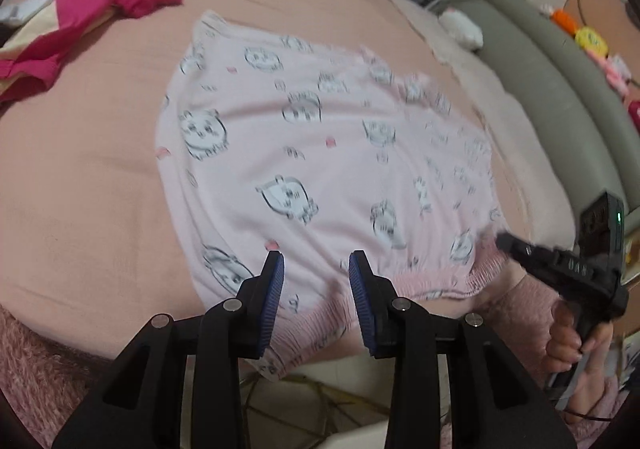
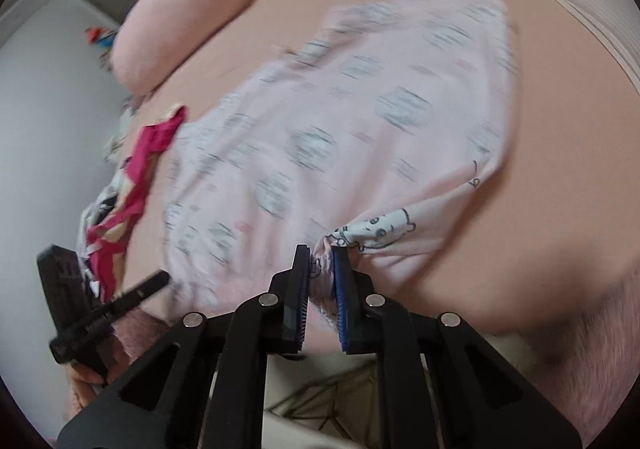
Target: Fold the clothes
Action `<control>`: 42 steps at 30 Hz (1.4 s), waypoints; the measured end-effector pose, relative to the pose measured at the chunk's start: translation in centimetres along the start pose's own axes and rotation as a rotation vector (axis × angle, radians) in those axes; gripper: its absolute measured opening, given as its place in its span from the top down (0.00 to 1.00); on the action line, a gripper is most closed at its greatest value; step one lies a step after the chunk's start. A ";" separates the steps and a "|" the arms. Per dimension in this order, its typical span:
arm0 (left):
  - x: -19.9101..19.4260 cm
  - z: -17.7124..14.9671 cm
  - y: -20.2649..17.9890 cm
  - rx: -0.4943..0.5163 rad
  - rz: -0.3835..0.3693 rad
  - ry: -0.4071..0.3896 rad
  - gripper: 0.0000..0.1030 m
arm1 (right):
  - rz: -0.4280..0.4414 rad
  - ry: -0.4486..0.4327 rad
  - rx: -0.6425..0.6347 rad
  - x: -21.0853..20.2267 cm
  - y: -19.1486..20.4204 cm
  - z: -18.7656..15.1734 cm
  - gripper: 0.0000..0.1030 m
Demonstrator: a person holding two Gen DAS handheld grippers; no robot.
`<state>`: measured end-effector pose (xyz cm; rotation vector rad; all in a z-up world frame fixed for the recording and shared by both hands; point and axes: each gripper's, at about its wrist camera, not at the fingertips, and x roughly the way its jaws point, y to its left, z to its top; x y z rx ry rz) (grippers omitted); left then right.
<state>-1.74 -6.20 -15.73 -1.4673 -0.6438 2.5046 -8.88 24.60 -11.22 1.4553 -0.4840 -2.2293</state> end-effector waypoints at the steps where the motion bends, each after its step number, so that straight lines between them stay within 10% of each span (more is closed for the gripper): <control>1: -0.3 0.0 0.2 -0.006 -0.004 -0.008 0.65 | 0.017 0.001 -0.035 0.7 1.4 1.1 0.90; 11: 0.2 -0.1 0.3 -0.023 -0.059 0.014 0.65 | -0.048 0.208 -0.236 10.2 6.4 1.4 0.82; 15: 0.6 0.9 -0.5 -0.003 -0.109 0.034 0.65 | 0.042 0.120 -0.154 5.8 5.3 1.5 0.59; 20: 3.0 3.1 -3.2 0.082 -0.122 0.071 0.65 | -0.030 0.023 -0.185 2.0 4.4 -0.1 0.59; 29: 9.7 5.0 -7.3 0.166 -0.112 0.239 0.65 | -0.228 0.123 -0.282 5.6 3.2 -3.6 0.59; 42: 10.9 4.2 -10.1 0.193 -0.208 0.304 0.65 | -0.213 0.090 -0.153 3.3 0.7 -4.1 0.59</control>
